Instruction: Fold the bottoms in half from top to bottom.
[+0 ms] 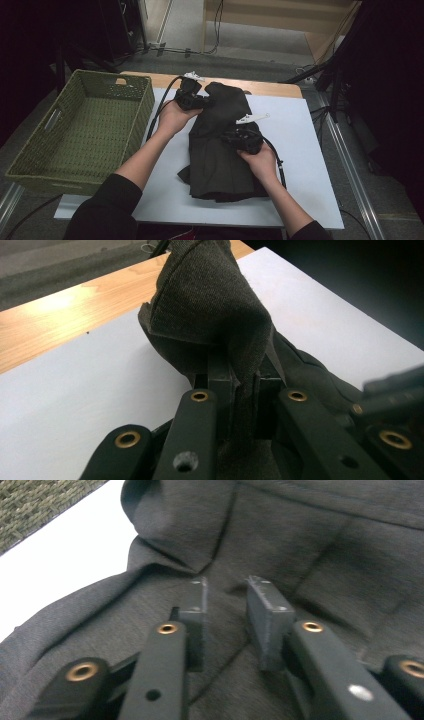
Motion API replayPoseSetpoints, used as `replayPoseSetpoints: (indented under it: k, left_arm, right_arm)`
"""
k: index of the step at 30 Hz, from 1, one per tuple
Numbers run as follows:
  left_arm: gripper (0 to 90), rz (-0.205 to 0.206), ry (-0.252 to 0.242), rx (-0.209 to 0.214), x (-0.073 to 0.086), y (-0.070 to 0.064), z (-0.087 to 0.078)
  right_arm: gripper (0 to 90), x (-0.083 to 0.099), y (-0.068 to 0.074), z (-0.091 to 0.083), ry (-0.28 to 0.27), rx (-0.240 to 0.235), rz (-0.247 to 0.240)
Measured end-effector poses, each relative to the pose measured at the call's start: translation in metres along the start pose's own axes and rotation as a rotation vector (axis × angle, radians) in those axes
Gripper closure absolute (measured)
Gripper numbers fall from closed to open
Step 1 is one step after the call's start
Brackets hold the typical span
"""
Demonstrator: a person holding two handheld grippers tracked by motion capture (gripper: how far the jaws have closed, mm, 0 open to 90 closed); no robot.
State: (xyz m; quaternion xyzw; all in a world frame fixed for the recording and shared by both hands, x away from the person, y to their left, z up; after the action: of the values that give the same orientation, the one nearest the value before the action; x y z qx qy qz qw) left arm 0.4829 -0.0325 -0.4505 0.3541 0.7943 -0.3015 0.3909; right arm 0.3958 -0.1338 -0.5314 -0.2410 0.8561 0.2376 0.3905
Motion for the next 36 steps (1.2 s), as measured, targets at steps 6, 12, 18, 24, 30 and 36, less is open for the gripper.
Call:
replayPoseSetpoints:
  k: [6, 12, 18, 24, 30, 36]
  left_arm:
    - [84.5, 0.009, 0.001, 0.013, 0.001, -0.008, -0.004]
    - [84.5, 0.001, -0.001, 0.027, 0.004, -0.012, -0.008]
    - [84.5, 0.01, -0.005, 0.058, 0.007, -0.024, -0.013]
    - [84.5, 0.015, -0.008, 0.069, 0.011, -0.031, -0.016]
    - [84.5, 0.016, -0.005, 0.082, 0.015, -0.034, -0.018]
    - [84.4, 0.005, -0.001, 0.101, 0.018, -0.039, -0.021]
  right_arm:
    - [83.0, 0.01, -0.017, 0.0, 0.027, 0.031, 0.026]
    - [87.3, 0.02, -0.027, 0.012, 0.044, 0.062, 0.031]
    - [87.7, 0.029, -0.03, 0.02, 0.068, 0.07, 0.024]
    - [87.6, 0.026, -0.03, 0.014, 0.058, 0.051, 0.057]
    - [87.6, 0.015, -0.042, -0.011, 0.009, 0.076, 0.053]
    - [87.6, 0.021, -0.065, -0.024, 0.009, 0.12, 0.083]
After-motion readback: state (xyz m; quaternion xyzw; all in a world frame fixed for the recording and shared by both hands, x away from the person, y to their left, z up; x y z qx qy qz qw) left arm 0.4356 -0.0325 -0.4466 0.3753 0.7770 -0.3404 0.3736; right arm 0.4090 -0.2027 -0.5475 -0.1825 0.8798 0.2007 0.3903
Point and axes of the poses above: each handheld gripper's, and its own axes: z roughly forward along the jaws, x roughly out of its underside, y roughly to its left, the point moved 9 cm from there along z, roughly forward along the jaws, and after that the axes turned 7 degrees about -y, right-handed, at the moved point
